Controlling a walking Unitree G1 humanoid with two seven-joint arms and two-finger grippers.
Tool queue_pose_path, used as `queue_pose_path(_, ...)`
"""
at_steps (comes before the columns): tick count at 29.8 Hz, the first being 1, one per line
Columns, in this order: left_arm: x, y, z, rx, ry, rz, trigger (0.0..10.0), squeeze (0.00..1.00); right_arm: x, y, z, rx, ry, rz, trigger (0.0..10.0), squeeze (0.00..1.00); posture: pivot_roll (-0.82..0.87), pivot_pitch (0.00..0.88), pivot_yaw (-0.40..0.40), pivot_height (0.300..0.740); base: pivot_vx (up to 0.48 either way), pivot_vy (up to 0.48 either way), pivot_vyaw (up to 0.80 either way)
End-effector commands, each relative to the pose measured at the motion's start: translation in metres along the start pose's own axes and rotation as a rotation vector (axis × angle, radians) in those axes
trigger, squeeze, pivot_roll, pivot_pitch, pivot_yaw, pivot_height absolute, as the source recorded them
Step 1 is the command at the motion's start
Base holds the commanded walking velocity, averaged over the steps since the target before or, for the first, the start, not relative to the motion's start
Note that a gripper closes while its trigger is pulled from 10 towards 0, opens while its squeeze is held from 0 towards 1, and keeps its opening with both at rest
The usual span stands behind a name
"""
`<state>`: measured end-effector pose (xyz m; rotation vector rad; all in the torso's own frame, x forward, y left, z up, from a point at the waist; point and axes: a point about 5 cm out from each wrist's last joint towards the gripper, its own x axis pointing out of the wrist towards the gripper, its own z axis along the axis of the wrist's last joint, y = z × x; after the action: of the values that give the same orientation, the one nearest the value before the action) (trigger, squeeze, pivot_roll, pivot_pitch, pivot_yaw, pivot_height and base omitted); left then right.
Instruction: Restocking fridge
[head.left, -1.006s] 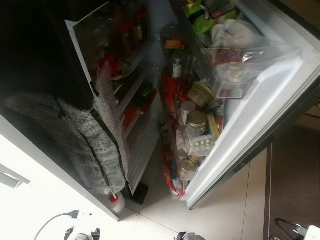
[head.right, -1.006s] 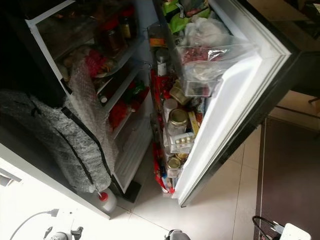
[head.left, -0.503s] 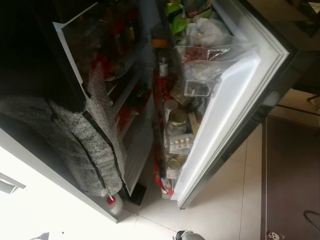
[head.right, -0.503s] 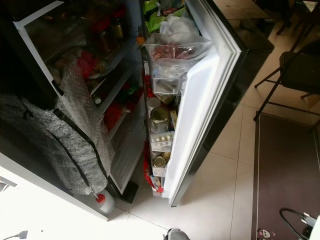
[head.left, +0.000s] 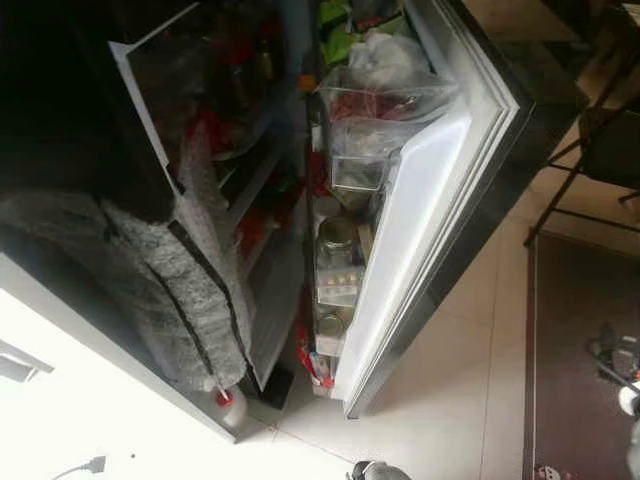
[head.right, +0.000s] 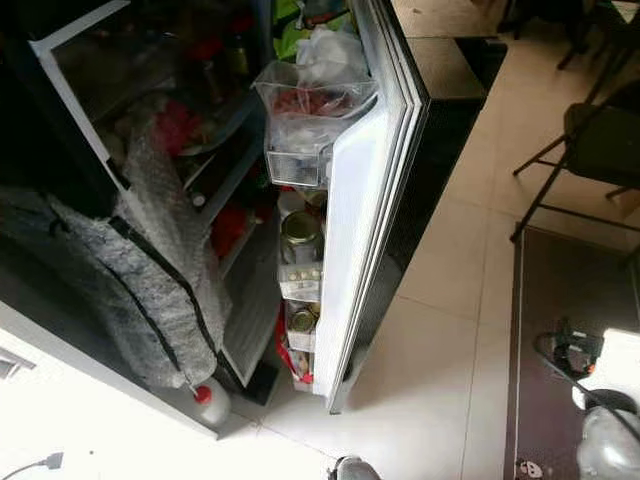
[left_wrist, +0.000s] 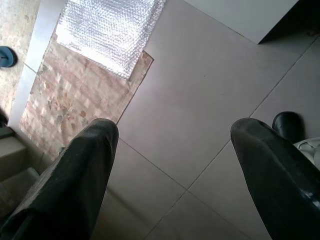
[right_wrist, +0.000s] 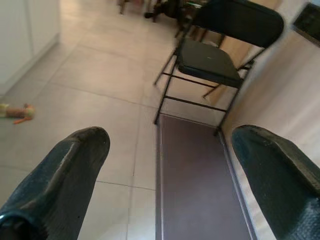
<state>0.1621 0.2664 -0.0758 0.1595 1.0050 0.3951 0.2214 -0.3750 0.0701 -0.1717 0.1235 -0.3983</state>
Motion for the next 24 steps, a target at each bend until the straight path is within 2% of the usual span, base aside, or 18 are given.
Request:
queue_pose_path(1, -0.001, -0.003, -0.007, 0.007, 0.025, -0.018, 10.0, 0.0, -0.001, -0.005, -0.001, 0.053, 0.031, 0.058, 10.0, 0.0, -0.25, 0.153, 0.027, 0.74, 0.0, 0.0, 0.0)
queue_pose_path(3, -0.001, -0.004, -0.007, 0.018, 0.022, -0.023, 10.0, 0.0, 0.0, -0.001, 0.002, 0.072, 0.042, 0.174, 10.0, 0.0, -0.25, 0.155, 0.027, 0.74, 0.0, 0.0, 0.0)
queue_pose_path(4, -0.001, -0.004, -0.007, 0.018, 0.022, -0.023, 10.0, 0.0, 0.0, -0.001, 0.002, 0.072, 0.042, 0.174, 10.0, 0.0, -0.25, 0.155, 0.027, 0.74, 0.0, 0.0, 0.0)
queue_pose_path(7, -0.001, -0.004, -0.006, 0.016, 0.022, -0.024, 10.0, 0.0, 0.002, 0.006, 0.013, 0.1, 0.017, 0.327, 10.0, 0.0, -0.24, 0.157, 0.028, 0.74, 0.0, 0.0, 0.0)
queue_pose_path(11, -0.001, -0.004, -0.006, 0.02, 0.022, -0.024, 10.0, 0.0, 0.01, 0.014, 0.03, 0.139, -0.027, 0.426, 10.0, 0.0, -0.25, 0.156, 0.03, 0.74, 0.0, 0.0, 0.0)
queue_pose_path(13, -0.001, -0.004, -0.007, 0.023, 0.022, -0.027, 10.0, 0.0, 0.019, 0.027, 0.044, 0.116, -0.056, 0.514, 10.0, 0.0, -0.24, 0.154, 0.031, 0.74, 0.0, 0.0, 0.0)
queue_pose_path(16, -0.001, -0.004, -0.007, 0.023, 0.022, -0.029, 10.0, 0.0, 0.022, 0.034, 0.05, 0.1, -0.068, 0.549, 10.0, 0.0, -0.24, 0.152, 0.032, 0.74, 0.0, 0.0, 0.0)
queue_pose_path(18, -0.001, -0.005, -0.006, 0.025, 0.015, -0.04, 10.0, 0.0, 0.03, 0.053, 0.063, 0.118, -0.096, 0.624, 10.0, 0.0, -0.24, 0.149, 0.034, 0.74, 0.0, 0.0, 0.0)
queue_pose_path(20, -0.001, -0.006, -0.006, 0.026, 0.013, -0.042, 10.0, 0.0, 0.031, 0.061, 0.067, 0.129, -0.105, 0.66, 10.0, 0.0, -0.24, 0.145, 0.035, 0.74, 0.0, 0.0, 0.0)
queue_pose_path(22, -0.001, -0.006, -0.005, 0.029, 0.008, -0.045, 10.0, 0.0, 0.031, 0.089, 0.076, 0.134, -0.115, 0.814, 10.0, 0.0, -0.23, 0.139, 0.035, 0.74, 0.0, 0.0, 0.0)
queue_pose_path(24, -0.001, -0.006, -0.004, 0.027, 0.001, -0.047, 10.0, 0.0, 0.032, 0.1, 0.077, 0.133, -0.111, 0.843, 10.0, 0.0, -0.24, 0.138, 0.034, 0.74, 0.0, 0.0, 0.0)
